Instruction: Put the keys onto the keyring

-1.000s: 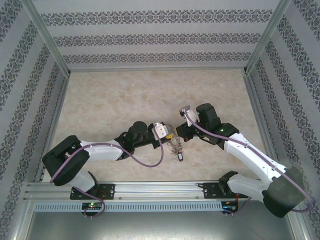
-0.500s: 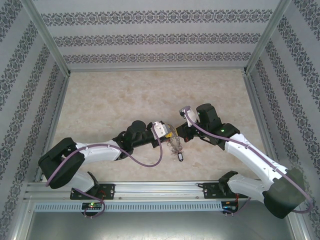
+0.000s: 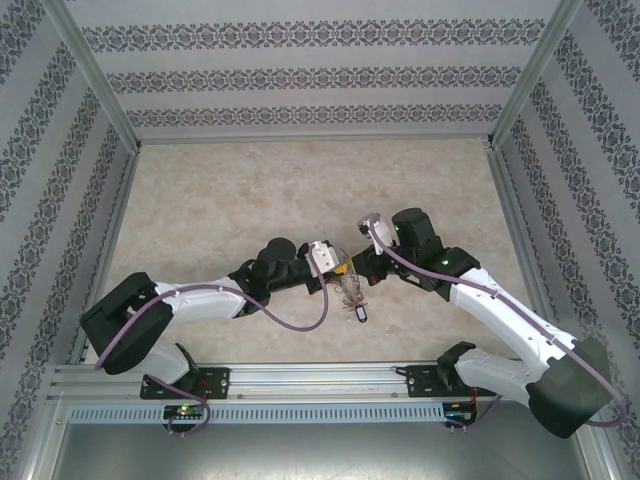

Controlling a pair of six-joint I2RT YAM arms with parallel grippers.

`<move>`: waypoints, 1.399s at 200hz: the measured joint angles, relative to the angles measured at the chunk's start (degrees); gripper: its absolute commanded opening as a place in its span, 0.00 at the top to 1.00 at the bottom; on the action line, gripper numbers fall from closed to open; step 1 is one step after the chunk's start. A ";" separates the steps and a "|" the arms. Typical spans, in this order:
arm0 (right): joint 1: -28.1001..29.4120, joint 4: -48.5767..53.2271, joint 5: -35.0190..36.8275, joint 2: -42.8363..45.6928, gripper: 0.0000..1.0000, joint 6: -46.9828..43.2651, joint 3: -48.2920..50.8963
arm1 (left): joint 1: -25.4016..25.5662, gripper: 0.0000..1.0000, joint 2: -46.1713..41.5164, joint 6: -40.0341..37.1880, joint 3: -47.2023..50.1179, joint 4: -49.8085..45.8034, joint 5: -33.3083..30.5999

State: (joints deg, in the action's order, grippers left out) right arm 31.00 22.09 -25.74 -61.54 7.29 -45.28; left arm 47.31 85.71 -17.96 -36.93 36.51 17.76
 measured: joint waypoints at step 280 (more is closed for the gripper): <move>-6.03 -0.57 -3.15 -3.56 1.00 3.43 0.79 | 1.16 1.00 7.28 -0.35 2.54 15.02 -2.14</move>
State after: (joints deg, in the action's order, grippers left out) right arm 24.97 21.52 -28.88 -65.10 10.72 -44.49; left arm 48.47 92.99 -18.31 -34.39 51.53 15.62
